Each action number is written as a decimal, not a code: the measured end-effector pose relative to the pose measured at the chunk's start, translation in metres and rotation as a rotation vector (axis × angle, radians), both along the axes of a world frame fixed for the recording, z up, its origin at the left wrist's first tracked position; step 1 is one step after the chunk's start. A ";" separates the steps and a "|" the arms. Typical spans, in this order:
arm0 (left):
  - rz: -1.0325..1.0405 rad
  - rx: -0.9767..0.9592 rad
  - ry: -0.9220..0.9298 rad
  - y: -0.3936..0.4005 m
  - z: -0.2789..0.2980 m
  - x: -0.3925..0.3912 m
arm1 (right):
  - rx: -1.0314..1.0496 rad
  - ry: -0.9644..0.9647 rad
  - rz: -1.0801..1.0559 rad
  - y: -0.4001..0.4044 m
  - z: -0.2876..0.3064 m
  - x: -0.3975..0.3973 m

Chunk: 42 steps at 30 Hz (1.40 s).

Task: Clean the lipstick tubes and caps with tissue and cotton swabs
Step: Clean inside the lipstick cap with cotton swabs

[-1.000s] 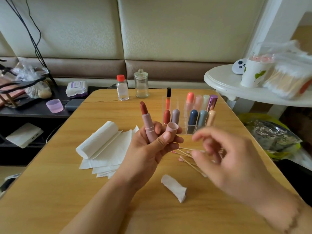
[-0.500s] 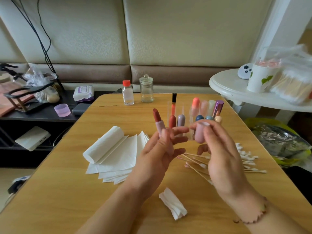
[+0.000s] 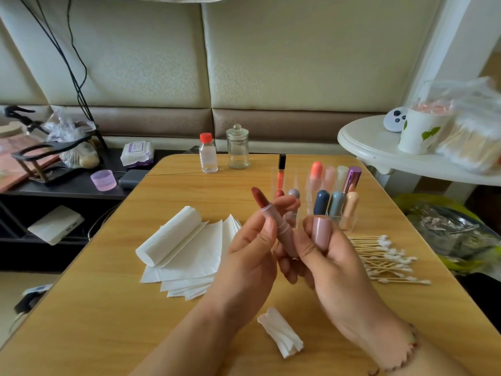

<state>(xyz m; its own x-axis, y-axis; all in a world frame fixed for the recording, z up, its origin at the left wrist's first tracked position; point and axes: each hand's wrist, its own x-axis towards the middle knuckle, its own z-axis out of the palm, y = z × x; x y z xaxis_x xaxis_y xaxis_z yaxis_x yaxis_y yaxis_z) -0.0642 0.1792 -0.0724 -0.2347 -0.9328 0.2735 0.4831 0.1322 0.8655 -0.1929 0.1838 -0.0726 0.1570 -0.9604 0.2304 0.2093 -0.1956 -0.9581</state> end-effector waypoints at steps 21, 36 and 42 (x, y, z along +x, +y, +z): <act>0.306 0.055 0.146 -0.007 -0.007 0.000 | -0.178 0.305 -0.354 0.008 0.011 0.001; 0.252 0.080 0.122 -0.002 -0.003 0.000 | -0.469 0.551 -0.535 0.007 0.000 -0.001; 0.309 0.046 0.134 0.001 0.001 -0.003 | -0.422 0.511 -0.470 0.010 -0.001 0.004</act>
